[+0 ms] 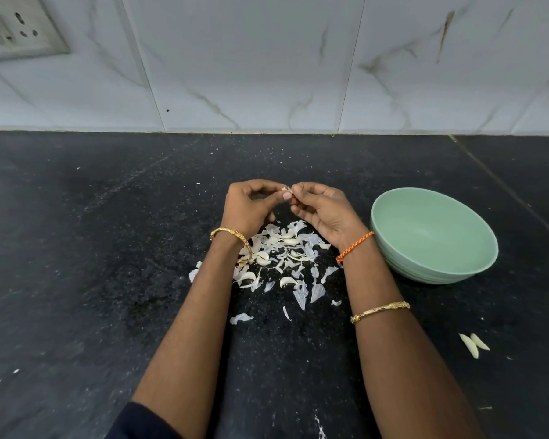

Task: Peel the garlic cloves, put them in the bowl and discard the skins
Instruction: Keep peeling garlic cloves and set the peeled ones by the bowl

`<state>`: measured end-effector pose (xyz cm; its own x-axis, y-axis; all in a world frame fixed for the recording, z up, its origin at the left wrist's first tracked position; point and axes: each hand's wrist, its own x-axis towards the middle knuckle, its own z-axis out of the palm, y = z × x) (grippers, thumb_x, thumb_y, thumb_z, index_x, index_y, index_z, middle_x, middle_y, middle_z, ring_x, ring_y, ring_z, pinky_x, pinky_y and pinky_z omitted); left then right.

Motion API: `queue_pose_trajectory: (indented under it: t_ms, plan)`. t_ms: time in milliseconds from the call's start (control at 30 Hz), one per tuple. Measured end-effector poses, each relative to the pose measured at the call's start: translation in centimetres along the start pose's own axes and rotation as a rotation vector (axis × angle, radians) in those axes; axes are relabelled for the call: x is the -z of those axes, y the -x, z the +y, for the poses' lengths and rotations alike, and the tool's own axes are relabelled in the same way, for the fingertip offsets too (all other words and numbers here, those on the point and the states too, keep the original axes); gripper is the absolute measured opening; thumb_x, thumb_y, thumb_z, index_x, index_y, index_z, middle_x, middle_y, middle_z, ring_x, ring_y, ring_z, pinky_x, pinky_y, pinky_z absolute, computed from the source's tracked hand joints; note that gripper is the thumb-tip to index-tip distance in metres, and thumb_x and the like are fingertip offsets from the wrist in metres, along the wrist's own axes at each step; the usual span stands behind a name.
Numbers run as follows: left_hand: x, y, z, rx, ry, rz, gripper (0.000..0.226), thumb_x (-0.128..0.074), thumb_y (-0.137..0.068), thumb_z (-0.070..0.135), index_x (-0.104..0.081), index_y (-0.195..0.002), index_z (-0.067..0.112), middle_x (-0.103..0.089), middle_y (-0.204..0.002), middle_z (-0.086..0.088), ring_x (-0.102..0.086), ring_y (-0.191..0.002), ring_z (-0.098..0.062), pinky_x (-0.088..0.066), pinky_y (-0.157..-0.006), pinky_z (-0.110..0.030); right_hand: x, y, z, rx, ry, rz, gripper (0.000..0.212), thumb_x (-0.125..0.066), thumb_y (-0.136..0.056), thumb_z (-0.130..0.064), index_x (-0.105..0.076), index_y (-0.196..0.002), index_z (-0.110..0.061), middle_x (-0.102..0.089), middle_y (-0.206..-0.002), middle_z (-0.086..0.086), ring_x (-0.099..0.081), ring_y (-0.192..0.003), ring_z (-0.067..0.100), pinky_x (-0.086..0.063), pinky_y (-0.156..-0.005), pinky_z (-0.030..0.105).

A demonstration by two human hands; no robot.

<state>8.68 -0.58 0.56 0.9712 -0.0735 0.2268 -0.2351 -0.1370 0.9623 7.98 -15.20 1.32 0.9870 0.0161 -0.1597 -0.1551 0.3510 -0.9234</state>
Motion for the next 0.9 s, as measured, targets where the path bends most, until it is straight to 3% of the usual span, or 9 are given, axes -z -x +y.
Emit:
queue_pose_trajectory:
  t_ms: [133,333,667,767,833,900]
  plan:
    - [0.1,0.0,0.2,0.082,0.079,-0.029,0.010,-0.071,-0.082,0.009,-0.072,-0.092,0.008,-0.070,-0.068,0.008,-0.045,-0.038,-0.003,-0.036,-0.038,-0.013,0.0,-0.2,0.2,0.026,-0.011,-0.023,0.011,-0.056,-0.090,0.004,-0.062,-0.083,-0.003,-0.065,-0.078,0.006,-0.064,-0.067,0.007,-0.054,-0.062,0.017]
    - [0.1,-0.3,0.2,0.206,0.187,0.002,0.009,-0.070,-0.082,0.005,-0.073,-0.082,0.014,-0.064,-0.054,0.008,-0.034,-0.037,-0.003,-0.031,-0.038,-0.013,-0.3,-0.4,0.4,0.088,-0.007,-0.019,0.013,-0.056,-0.088,0.009,-0.062,-0.083,-0.001,-0.066,-0.076,0.007,-0.065,-0.065,0.008,-0.055,-0.067,0.017]
    - [0.1,-0.3,-0.1,0.184,0.162,-0.002,0.009,-0.069,-0.083,0.003,-0.073,-0.089,0.007,-0.062,-0.055,0.008,-0.038,-0.038,-0.001,-0.033,-0.041,-0.013,-0.5,-0.3,0.5,-0.018,-0.149,-0.022,0.015,-0.053,-0.089,0.011,-0.062,-0.081,0.001,-0.064,-0.078,0.009,-0.063,-0.067,0.011,-0.055,-0.064,0.016]
    - [-0.8,-0.5,-0.3,0.183,-0.029,0.154,0.009,-0.075,-0.080,0.011,-0.075,-0.089,0.011,-0.069,-0.072,0.004,-0.049,-0.049,0.005,-0.042,-0.056,-0.015,-1.1,-0.6,1.0,0.120,0.111,0.094,0.013,-0.059,-0.087,0.008,-0.065,-0.080,0.000,-0.065,-0.076,0.007,-0.064,-0.064,0.008,-0.055,-0.064,0.016]
    - [-1.3,-0.6,-0.3,0.236,-0.013,0.258,0.006,-0.076,-0.078,0.012,-0.076,-0.085,0.012,-0.069,-0.076,0.001,-0.052,-0.056,0.001,-0.044,-0.063,-0.019,-1.8,-0.8,1.4,0.283,0.423,0.206,0.009,-0.063,-0.087,0.003,-0.068,-0.082,-0.002,-0.066,-0.073,0.001,-0.064,-0.060,0.003,-0.055,-0.064,0.016]
    - [-1.6,-0.7,-0.3,0.272,0.027,0.328,0.004,-0.077,-0.078,0.012,-0.075,-0.077,0.016,-0.069,-0.074,0.002,-0.055,-0.060,-0.001,-0.046,-0.065,-0.018,-2.5,-0.8,2.0,0.429,0.636,0.303,0.011,-0.065,-0.087,-0.002,-0.069,-0.079,-0.008,-0.068,-0.073,-0.001,-0.066,-0.064,0.008,-0.056,-0.064,0.020]
